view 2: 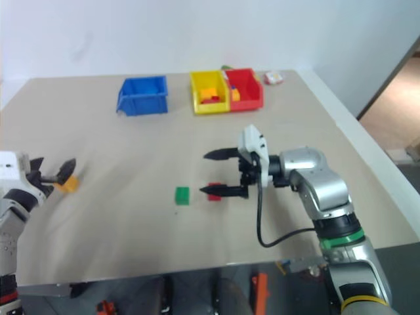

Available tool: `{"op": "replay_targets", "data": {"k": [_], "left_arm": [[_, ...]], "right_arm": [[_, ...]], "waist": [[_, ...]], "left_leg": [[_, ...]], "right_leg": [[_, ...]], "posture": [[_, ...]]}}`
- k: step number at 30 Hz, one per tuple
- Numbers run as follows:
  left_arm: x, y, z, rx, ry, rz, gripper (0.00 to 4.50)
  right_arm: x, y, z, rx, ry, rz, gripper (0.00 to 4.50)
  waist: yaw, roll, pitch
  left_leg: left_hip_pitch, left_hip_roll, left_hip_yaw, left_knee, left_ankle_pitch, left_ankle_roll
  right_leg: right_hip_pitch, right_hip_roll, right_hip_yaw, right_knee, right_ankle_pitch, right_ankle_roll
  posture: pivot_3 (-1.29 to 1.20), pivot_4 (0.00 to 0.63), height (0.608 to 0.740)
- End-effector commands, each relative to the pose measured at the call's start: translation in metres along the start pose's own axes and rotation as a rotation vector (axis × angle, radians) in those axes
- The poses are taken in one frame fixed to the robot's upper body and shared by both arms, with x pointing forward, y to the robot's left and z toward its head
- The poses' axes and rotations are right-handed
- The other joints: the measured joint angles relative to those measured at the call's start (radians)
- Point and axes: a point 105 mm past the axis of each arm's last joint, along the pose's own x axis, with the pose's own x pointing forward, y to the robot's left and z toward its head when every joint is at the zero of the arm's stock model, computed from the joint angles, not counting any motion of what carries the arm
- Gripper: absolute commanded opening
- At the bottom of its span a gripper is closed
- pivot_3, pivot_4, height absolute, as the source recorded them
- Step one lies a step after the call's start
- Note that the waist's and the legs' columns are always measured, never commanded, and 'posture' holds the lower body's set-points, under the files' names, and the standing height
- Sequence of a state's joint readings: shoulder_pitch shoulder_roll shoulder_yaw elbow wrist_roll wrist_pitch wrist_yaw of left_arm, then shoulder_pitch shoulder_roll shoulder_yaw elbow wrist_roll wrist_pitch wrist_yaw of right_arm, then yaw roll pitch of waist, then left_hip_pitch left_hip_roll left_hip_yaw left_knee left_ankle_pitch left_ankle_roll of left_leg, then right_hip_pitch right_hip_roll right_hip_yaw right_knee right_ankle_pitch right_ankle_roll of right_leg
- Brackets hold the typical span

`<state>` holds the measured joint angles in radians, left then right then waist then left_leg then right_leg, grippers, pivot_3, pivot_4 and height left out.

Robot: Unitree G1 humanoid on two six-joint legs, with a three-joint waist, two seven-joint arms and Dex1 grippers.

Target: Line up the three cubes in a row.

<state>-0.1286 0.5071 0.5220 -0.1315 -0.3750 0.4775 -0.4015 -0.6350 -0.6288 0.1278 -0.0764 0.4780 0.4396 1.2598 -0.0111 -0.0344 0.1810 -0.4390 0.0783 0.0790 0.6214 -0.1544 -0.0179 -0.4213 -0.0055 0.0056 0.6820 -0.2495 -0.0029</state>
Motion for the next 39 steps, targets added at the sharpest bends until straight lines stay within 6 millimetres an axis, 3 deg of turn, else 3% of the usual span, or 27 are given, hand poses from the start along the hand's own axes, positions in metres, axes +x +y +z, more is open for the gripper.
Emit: {"op": "replay_targets", "data": {"k": [1,9,17,21,25,27,30,34,39], "left_arm": [[-0.002,-0.001,-0.001,0.003,0.0,-0.012,4.48],[-0.003,-0.003,-0.024,0.002,0.08,-0.012,4.48],[-0.005,-0.004,-0.032,-0.013,0.107,-0.015,4.48],[-0.005,0.0,-0.036,-0.019,0.121,0.014,3.44],[-0.005,0.0,-0.039,-0.005,0.137,0.017,1.9],[-0.005,0.0,-0.04,-0.01,0.14,0.018,1.34],[-0.004,-0.002,-0.04,-0.012,0.146,0.0,1.36],[0.001,-0.058,-0.011,0.096,0.053,-0.351,1.36],[-0.007,-0.119,-0.003,0.235,0.038,-0.78,1.36]], "right_arm": [[-0.004,0.0,0.01,-0.039,-0.01,-0.008,4.5],[-0.004,0.001,0.01,-0.037,-0.005,-0.003,4.5],[-0.004,0.002,0.009,-0.035,-0.001,0.007,4.5],[-0.004,0.002,0.009,-0.034,0.0,0.01,4.5],[-0.004,0.003,0.009,-0.033,0.003,0.013,4.5],[-0.004,0.003,0.008,-0.034,0.004,0.013,4.5],[-0.005,0.003,0.008,-0.036,0.005,0.011,4.5],[-0.006,0.001,0.01,-0.048,0.006,0.001,4.5],[-0.008,-0.001,0.011,-0.057,0.013,-0.017,4.5]], "waist": [[-0.001,0.0,0.0],[-0.005,0.0,0.0],[-0.008,0.0,0.0],[-0.008,0.0,0.0],[-0.008,0.0,0.0],[-0.008,0.0,0.0],[-0.008,0.0,0.0],[-0.006,0.0,0.0],[-0.008,0.0,0.0]], "left_leg": [[0.0,0.0,0.0,0.0,0.0,0.0],[0.0,0.001,0.0,0.0,0.0,0.0],[0.0,0.001,0.0,0.0,0.0,0.0],[0.0,0.001,0.0,0.0,0.0,0.0],[0.0,0.001,0.0,0.0,0.0,0.0],[0.0,0.001,0.0,0.0,0.0,0.0],[0.0,0.001,0.0,0.0,0.0,0.0],[-0.001,0.001,0.0,0.0,0.0,0.0],[-0.001,0.001,0.001,-0.001,0.0,-0.001]], "right_leg": [[0.0,0.001,0.0,0.0,0.0,-0.001],[-0.001,0.001,0.0,0.0,0.001,-0.002],[-0.001,0.0,0.0,0.0,0.001,-0.002],[-0.001,0.0,0.0,0.0,0.001,-0.002],[-0.001,0.0,0.0,0.0,0.001,-0.002],[-0.002,0.0,0.0,0.0,0.001,-0.002],[-0.002,0.0,0.0,0.0,0.001,-0.002],[-0.001,0.0,0.0,0.0,0.001,-0.002],[-0.002,-0.002,0.0,-0.001,0.001,-0.005]], "posture": [[0.0,0.15,0.74],[0.0,0.15,0.74],[0.0,0.15,0.74],[0.0,0.15,0.74],[0.0,0.15,0.74],[0.0,0.15,0.74],[0.0,0.15,0.74],[0.0,0.15,0.74],[0.0,0.15,0.74]]}}
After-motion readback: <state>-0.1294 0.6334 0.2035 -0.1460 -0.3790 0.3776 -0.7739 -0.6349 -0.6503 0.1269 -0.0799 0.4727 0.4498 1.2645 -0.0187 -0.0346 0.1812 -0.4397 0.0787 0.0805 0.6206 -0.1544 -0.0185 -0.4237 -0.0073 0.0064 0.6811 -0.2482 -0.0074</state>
